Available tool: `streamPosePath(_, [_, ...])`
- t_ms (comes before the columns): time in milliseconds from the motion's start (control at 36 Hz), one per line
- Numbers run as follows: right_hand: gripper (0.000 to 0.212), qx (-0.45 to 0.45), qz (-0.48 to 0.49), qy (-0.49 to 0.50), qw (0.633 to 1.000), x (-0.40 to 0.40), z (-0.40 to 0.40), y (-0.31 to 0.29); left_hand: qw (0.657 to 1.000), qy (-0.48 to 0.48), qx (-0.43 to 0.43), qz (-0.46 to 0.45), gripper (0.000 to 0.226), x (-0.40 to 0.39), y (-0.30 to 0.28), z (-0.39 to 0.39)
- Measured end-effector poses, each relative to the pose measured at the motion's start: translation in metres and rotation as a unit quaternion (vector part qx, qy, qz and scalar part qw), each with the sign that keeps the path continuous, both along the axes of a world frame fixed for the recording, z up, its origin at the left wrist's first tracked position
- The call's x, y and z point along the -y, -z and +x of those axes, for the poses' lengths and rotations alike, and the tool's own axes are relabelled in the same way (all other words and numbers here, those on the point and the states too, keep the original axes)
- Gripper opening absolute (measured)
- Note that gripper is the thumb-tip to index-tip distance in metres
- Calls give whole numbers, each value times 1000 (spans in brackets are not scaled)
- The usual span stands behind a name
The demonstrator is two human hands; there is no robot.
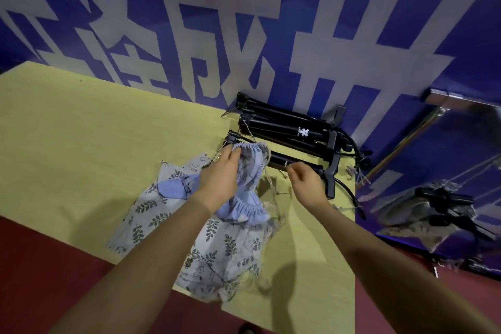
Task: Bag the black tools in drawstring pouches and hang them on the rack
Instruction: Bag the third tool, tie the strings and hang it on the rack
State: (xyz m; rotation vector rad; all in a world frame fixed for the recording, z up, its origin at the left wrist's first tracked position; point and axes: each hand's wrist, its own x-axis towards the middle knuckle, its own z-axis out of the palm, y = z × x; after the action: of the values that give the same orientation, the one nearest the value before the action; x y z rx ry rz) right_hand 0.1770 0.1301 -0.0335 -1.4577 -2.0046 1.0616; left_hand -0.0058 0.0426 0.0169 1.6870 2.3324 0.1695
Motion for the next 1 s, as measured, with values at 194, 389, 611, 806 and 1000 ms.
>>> streamPosePath(194, [31, 204, -31, -62, 976, -7, 2, 44, 1000, 4, 30, -1, 73, -7, 13, 2])
streamPosePath(389, [28, 259, -33, -67, 963, -10, -1, 67, 999, -7, 40, 1, 74, -9, 17, 4])
streamPosePath(611, [25, 284, -29, -90, 954, -10, 2, 72, 998, 3, 68, 13, 71, -11, 20, 9])
streamPosePath(806, [6, 78, 57, 2, 995, 7, 7, 37, 995, 28, 97, -8, 78, -10, 19, 12])
streamPosePath(1000, [8, 62, 145, -139, 978, 23, -14, 6, 994, 31, 99, -27, 80, -3, 8, 9])
